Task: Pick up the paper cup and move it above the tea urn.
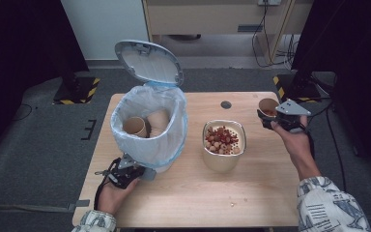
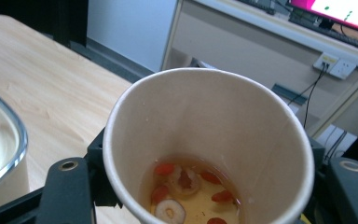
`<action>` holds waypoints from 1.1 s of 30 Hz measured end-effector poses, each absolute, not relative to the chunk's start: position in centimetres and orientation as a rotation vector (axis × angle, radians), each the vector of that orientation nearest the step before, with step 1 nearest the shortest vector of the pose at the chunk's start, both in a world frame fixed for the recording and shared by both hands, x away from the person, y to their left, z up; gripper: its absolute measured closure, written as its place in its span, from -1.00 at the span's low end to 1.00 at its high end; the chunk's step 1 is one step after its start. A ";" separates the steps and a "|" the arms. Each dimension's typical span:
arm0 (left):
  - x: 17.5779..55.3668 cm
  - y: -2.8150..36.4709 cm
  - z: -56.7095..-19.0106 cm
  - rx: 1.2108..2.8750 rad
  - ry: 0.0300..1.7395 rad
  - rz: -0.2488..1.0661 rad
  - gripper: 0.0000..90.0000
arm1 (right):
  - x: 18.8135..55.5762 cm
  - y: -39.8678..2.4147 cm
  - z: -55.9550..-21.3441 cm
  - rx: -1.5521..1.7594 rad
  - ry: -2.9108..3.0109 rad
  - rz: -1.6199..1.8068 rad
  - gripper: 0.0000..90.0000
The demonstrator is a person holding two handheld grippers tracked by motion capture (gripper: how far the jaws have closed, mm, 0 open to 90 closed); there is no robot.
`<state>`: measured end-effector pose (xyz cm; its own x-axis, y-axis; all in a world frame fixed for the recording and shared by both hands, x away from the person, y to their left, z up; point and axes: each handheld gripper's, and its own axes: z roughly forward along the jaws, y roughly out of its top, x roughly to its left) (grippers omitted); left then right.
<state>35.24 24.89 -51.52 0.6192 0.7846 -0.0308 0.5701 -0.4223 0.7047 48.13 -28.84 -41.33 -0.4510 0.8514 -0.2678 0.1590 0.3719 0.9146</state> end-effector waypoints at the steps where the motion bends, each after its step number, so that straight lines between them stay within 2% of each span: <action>1: 35.2 24.9 -51.5 2.148 1.059 0.397 1.00 | 48.2 -28.8 -41.1 0.870 1.849 1.113 -0.28; 33: 35.3 24.9 -51.5 2.147 1.057 0.395 1.00 | 49.8 -26.3 -35.8 0.599 1.845 1.056 -0.29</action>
